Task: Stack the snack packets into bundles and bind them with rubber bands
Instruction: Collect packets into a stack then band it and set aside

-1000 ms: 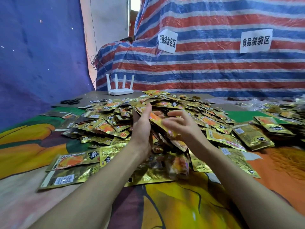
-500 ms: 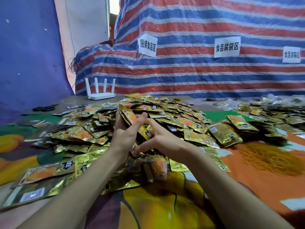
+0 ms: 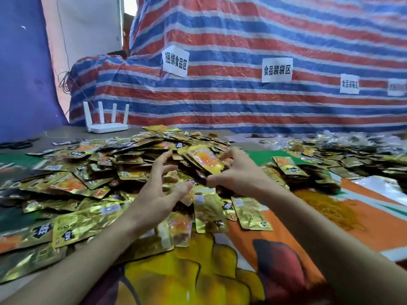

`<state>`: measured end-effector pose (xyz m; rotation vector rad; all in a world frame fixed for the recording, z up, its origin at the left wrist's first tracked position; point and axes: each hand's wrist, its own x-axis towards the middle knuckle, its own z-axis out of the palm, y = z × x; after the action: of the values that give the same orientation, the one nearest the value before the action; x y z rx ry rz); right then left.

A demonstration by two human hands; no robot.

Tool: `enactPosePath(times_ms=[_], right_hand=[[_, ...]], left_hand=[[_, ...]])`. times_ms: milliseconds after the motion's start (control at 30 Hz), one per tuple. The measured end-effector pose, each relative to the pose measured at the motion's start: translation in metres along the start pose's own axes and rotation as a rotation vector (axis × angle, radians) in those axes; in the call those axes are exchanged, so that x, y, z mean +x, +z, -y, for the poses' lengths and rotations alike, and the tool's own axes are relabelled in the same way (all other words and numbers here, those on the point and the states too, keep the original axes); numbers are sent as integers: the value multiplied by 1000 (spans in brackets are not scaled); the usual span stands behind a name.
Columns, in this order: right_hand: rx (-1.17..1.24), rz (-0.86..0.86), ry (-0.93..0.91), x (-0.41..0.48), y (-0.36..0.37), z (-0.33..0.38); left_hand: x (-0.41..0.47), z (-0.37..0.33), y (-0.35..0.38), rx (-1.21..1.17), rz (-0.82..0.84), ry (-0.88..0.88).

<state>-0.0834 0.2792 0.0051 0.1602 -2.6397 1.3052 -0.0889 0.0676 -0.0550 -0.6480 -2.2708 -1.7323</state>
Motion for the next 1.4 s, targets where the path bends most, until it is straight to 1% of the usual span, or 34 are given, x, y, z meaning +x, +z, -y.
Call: enactPosePath(times_ms=[100, 167, 233, 333, 467, 600, 667, 733, 767, 800, 867, 900, 933, 1067, 1133, 1200, 1267, 1400], right_hand=[[-202, -232, 74, 16, -33, -26], [-351, -349, 126, 29, -48, -47], [-483, -427, 223, 39, -60, -65], [-621, -463, 333, 51, -69, -84], [-657, -475, 379, 58, -67, -99], [-739, -457, 416, 59, -63, -99], [-790, -492, 362, 56, -60, -92], [-815, -526, 189, 51, -52, -79], [-806, -493, 94, 48, -47, -69], [-762, -416, 20, 44, -40, -58], [-622, -171, -22, 38, -25, -35], [-583, -54, -9, 34, -17, -24], [-593, 36, 8, 30, -8, -14], [-820, 240, 161, 18, 23, 4], [-864, 296, 202, 17, 39, 4], [-868, 283, 166, 18, 51, 3], [-833, 272, 125, 20, 58, 4], [-729, 311, 139, 26, 58, 4]], left_hand=[[-4, -1, 1, 148, 1, 155], [-5, -2, 2, 188, 10, 198], [-6, -3, 2, 217, 13, 217], [-5, -1, 2, 226, 4, 233], [-3, 4, -1, 244, -2, 228], [0, 6, -6, 321, -59, 227], [2, 6, -10, 401, -79, 209], [4, 7, -16, 509, -83, 186], [5, 8, -18, 565, -79, 170], [6, 9, -21, 616, -74, 152], [7, 9, -27, 684, -46, 109], [8, 9, -29, 707, -26, 84], [8, 9, -32, 729, -7, 62], [9, 17, -34, 835, 81, -11], [10, 23, -28, 885, 130, -25], [10, 26, -20, 933, 138, 13], [11, 28, -14, 978, 110, 55], [13, 26, -13, 1048, 12, 114]])
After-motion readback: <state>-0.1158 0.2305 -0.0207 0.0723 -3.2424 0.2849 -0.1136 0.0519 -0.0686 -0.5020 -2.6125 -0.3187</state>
